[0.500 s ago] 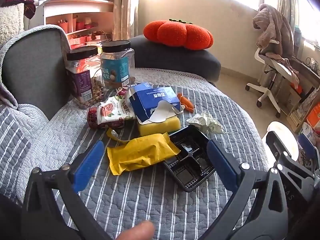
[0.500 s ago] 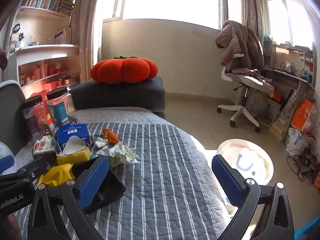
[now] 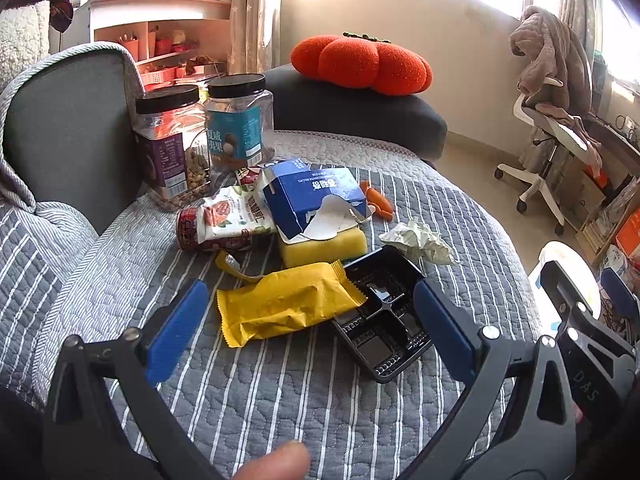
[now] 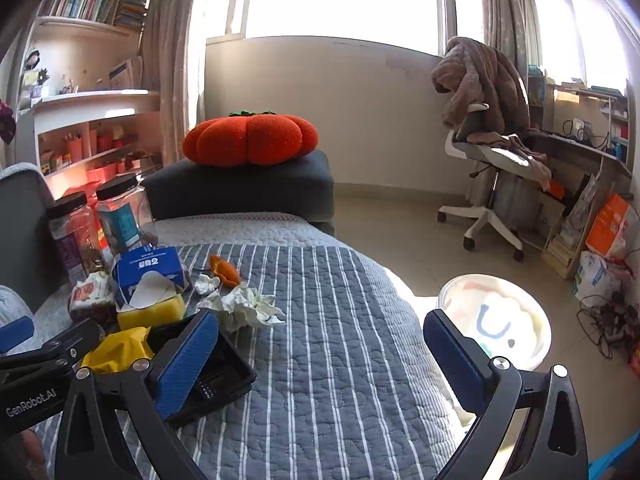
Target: Collect trash
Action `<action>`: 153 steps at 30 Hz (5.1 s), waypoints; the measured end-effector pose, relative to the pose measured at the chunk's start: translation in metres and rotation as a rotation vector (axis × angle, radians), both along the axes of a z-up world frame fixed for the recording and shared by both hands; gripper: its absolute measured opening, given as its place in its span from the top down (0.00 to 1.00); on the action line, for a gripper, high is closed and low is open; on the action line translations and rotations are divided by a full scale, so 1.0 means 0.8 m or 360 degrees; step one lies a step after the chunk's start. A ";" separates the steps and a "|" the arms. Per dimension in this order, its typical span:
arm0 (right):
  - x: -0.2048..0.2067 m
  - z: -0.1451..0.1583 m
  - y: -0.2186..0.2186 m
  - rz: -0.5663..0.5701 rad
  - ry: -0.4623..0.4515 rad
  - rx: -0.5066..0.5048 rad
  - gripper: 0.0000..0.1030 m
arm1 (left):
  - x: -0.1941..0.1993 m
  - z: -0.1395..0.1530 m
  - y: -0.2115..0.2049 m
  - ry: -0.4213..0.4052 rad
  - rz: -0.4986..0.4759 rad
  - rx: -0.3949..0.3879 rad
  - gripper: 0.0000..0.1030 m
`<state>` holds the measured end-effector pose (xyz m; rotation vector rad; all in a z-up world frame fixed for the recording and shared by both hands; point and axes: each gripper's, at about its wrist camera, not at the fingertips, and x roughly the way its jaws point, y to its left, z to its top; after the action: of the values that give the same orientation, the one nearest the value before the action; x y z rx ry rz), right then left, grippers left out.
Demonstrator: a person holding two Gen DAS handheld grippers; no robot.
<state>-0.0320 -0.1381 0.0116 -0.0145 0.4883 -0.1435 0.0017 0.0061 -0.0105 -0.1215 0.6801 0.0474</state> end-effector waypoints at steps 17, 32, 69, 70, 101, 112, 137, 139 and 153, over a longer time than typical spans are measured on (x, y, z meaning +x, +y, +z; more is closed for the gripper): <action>0.000 -0.002 -0.001 -0.0005 0.0016 0.0006 0.00 | -0.005 -0.006 0.001 0.0004 0.0008 -0.0060 0.01; 0.000 -0.004 -0.001 -0.0004 0.0022 0.0002 0.00 | -0.005 -0.006 0.002 -0.0001 0.0016 -0.0159 0.01; 0.035 -0.042 -0.010 0.0039 0.0427 0.0126 0.00 | 0.056 -0.053 0.029 0.0604 -0.0125 -0.0265 0.01; 0.038 -0.046 -0.011 0.0049 0.0475 0.0143 0.00 | 0.059 -0.057 0.030 0.0653 -0.0148 -0.0260 0.01; 0.062 -0.074 -0.018 0.0069 0.0755 0.0294 0.00 | 0.059 -0.026 0.101 0.0746 -0.0430 -0.0209 0.62; 0.080 -0.054 -0.028 0.0091 0.0750 0.0376 0.00 | 0.078 0.008 0.122 0.0564 -0.0408 -0.0339 0.88; 0.243 -0.106 0.021 0.0544 0.0958 0.0568 0.74 | 0.083 0.011 0.086 0.0517 -0.0517 -0.0358 0.88; 0.239 -0.102 0.027 0.0550 0.0933 0.0540 0.83 | 0.083 0.011 0.086 0.0515 -0.0511 -0.0354 0.88; 0.201 -0.039 -0.010 0.0472 0.0666 0.0586 0.89 | 0.071 0.018 0.083 0.0452 -0.0464 -0.0366 0.88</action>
<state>0.1287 -0.1457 -0.0195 0.2468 0.9174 0.2474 0.0587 0.0723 0.0042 -0.2380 0.9800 -0.2996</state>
